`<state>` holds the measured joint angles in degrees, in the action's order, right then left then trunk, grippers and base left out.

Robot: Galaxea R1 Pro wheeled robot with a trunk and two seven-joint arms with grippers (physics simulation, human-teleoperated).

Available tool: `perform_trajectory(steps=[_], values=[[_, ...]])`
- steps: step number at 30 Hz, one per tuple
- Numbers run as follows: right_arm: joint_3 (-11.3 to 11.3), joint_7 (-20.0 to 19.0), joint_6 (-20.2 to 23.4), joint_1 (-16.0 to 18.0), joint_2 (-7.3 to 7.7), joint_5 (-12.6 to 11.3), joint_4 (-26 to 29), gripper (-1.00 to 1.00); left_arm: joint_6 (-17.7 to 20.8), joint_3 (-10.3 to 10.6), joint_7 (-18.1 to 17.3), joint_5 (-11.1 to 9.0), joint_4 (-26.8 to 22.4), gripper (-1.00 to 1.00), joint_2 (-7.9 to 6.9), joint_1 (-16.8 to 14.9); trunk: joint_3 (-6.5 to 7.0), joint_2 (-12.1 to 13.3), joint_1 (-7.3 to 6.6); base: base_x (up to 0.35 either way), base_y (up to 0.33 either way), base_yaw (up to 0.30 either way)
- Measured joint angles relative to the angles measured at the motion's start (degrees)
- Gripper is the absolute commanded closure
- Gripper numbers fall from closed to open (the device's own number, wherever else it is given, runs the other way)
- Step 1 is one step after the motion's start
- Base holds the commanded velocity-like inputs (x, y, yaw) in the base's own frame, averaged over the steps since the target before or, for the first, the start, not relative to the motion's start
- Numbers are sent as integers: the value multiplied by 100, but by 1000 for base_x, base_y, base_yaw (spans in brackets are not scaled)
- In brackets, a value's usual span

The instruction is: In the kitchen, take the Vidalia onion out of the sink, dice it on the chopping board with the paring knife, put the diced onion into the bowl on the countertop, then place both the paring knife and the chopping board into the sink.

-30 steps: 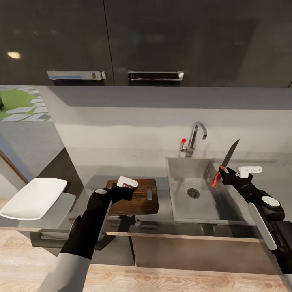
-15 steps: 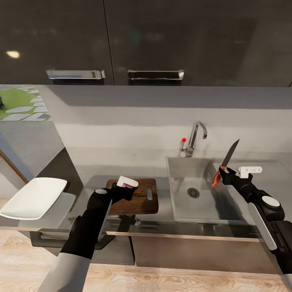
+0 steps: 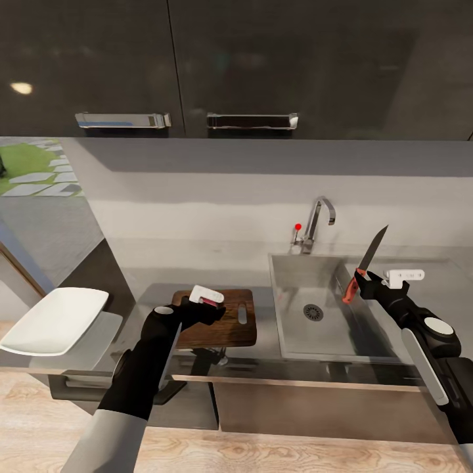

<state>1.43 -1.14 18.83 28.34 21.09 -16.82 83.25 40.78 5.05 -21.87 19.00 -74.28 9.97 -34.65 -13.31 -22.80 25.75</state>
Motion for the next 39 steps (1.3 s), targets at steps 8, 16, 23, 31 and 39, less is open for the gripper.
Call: perform_trajectory(steps=[8,16,23,31,39], values=[[0,0,0,0,0,0,0,100,0,0,-1,0,0,-100,0,-1,0,0,0,0,0,0],[0,0,0,0,0,0,0,100,0,0,0,0,0,-100,0,-1,0,0,0,0,0,0],[0,0,0,0,0,0,0,100,0,0,0,0,0,-100,0,0,0,0,0,0,0,0],[0,0,0,0,0,0,0,100,0,0,1,-1,0,-100,0,0,49,0,0,0,0,0],[-6,0,0,0,0,0,0,100,0,0,-1,-1,-52,-100,0,0,122,0,0,0,0,0]])
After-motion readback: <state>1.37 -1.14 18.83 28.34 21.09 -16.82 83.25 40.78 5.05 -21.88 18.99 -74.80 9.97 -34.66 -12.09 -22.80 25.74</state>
